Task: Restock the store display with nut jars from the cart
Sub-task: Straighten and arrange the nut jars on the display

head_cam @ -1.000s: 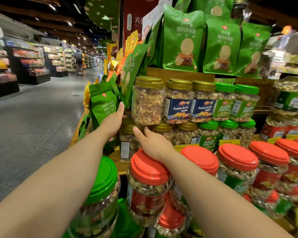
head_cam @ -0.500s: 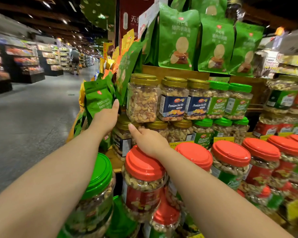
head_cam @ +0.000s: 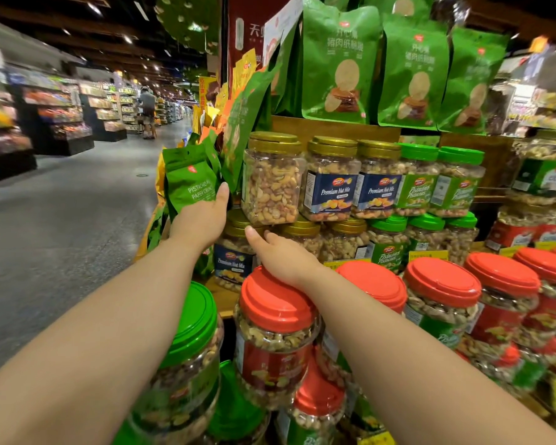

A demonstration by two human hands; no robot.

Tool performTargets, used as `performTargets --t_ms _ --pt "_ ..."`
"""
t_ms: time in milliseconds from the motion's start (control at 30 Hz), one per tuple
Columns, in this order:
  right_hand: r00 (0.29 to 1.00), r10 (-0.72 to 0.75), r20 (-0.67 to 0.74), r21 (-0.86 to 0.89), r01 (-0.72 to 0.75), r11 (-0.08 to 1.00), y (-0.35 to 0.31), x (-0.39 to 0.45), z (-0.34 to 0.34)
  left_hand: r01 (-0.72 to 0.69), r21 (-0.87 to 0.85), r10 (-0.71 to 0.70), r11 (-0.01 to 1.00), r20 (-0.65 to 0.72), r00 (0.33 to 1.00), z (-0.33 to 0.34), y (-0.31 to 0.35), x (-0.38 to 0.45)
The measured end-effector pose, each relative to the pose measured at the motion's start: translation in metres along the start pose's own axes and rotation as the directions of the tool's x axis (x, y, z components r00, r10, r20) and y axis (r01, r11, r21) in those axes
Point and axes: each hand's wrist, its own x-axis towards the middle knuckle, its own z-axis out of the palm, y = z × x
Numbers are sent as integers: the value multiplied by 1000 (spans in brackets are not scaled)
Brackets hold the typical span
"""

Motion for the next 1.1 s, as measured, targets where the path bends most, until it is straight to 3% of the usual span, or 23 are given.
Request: performTargets --t_ms 100,267,433,567,667,767,833,933,1100 --pt "1000 3 25 -11 -3 1000 -1 4 0 0 51 -1 999 8 1000 0 -1 -1" --pt "980 1 -198 157 30 987 6 5 0 71 -46 -70 996 19 997 3 -4 6" --pt "1000 -13 -21 66 15 998 0 0 -3 91 -210 -89 974 20 996 -3 -3 2" --pt "996 12 90 3 -12 1000 0 8 1 86 -195 -85 977 13 996 -11 -4 -3" --pt "997 16 80 11 -17 1000 1 12 1 107 -67 -109 992 -33 993 -10 -2 -5" --pt "999 -8 -51 64 12 998 4 9 -1 103 -8 -103 995 -35 994 -5 2 -3" --pt "995 -19 -94 71 26 997 5 7 -2 73 -113 -69 991 43 997 -5 5 -3" --pt "998 -44 -35 15 44 999 3 4 -2 110 -277 -66 954 166 984 -4 5 1" --pt "998 -33 61 -13 34 999 0 7 -2 105 -300 -55 948 172 984 -6 0 3"
